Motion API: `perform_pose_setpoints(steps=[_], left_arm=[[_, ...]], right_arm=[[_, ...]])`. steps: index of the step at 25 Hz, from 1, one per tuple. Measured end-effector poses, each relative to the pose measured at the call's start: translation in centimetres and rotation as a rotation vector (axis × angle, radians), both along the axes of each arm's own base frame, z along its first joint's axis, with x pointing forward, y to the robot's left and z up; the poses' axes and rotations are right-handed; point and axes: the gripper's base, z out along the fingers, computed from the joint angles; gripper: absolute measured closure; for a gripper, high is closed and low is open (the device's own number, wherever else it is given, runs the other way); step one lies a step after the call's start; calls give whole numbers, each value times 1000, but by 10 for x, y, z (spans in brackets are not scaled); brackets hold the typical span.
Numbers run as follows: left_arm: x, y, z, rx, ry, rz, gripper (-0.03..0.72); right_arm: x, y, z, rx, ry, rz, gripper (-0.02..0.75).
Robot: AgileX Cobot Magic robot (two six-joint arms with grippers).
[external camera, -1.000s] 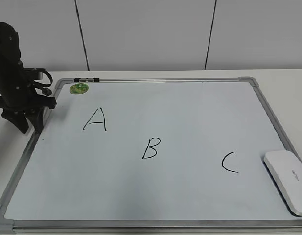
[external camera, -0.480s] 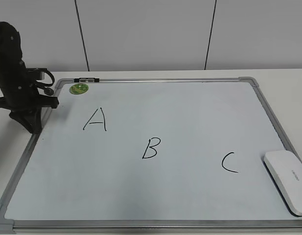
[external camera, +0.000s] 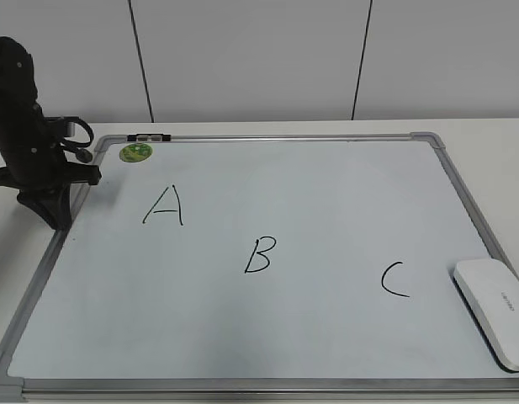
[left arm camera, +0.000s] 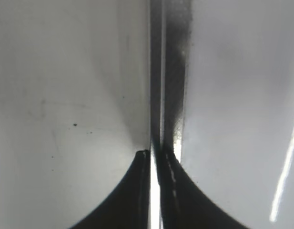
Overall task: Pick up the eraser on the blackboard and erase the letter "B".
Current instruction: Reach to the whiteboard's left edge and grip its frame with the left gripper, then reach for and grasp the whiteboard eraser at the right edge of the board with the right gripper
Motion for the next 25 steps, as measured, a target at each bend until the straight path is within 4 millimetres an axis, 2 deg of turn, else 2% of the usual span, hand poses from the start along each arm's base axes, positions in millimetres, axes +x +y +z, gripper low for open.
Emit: perform_pose_setpoints(steps=[5, 10, 17, 25], left_arm=[[0, 0, 0, 0, 0, 0, 669], [0, 0, 0, 0, 0, 0, 669], [0, 0, 0, 0, 0, 0, 669], [0, 0, 0, 3, 0, -1, 669]], right_arm=[[0, 0, 0, 0, 0, 0, 184], [4, 1, 15, 1, -101, 12, 184], [57, 10, 25, 103, -19, 65, 184], [124, 12, 28, 128, 211, 57, 184]])
